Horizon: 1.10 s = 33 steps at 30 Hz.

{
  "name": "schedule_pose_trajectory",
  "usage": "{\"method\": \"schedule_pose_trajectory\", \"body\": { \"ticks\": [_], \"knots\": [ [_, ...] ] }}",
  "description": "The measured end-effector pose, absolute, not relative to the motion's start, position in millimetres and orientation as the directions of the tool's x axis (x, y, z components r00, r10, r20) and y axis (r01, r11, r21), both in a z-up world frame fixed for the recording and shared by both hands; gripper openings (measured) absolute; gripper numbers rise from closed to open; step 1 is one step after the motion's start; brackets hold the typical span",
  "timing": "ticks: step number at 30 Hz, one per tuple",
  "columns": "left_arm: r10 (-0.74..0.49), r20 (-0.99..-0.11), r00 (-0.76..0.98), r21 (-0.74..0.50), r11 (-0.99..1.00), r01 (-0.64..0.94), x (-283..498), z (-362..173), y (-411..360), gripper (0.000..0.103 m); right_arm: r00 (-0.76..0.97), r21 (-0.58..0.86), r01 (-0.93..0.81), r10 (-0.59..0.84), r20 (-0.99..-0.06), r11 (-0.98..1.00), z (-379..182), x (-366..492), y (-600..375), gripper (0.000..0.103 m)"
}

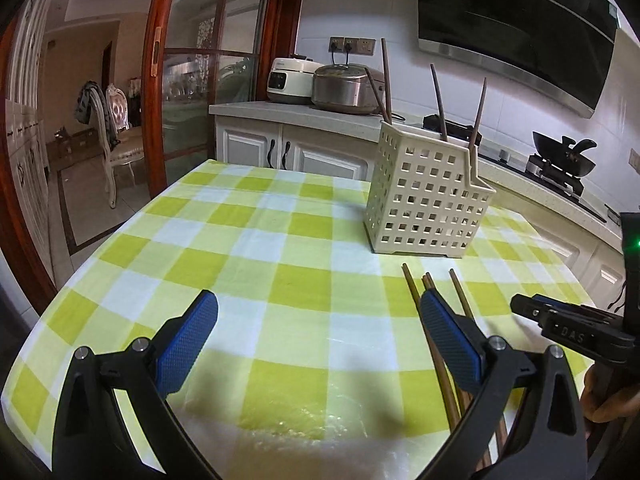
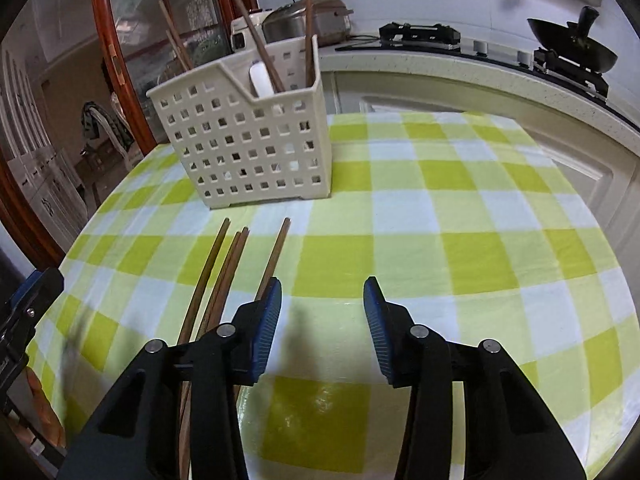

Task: Organize utensils
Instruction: 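Withdraw the right tool from the caddy back toward the chopsticks, then lower the right tool onto another wooden chopstick and close its fingers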

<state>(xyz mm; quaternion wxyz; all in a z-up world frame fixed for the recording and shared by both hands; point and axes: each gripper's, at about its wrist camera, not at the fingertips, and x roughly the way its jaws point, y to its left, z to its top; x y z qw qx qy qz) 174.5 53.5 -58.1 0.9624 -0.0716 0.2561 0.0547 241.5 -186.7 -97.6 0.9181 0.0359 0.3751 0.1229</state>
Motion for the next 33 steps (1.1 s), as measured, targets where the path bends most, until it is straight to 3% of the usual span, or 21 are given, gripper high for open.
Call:
{"method": "schedule_pose_trajectory", "body": {
  "ticks": [13, 33],
  "knots": [
    [0.070, -0.498, 0.865, -0.097, 0.986, -0.136, 168.4, -60.8, 55.4, 0.098, 0.632, 0.079, -0.262, 0.233, -0.739, 0.962, -110.1, 263.5, -135.8, 0.018],
    [0.061, -0.544, 0.837, -0.100, 0.986, -0.137, 175.5, -70.2, 54.4, 0.098, 0.639, -0.040, -0.278, 0.154, -0.753, 0.960, -118.3, 267.4, -118.4, 0.008]
  ]
}}
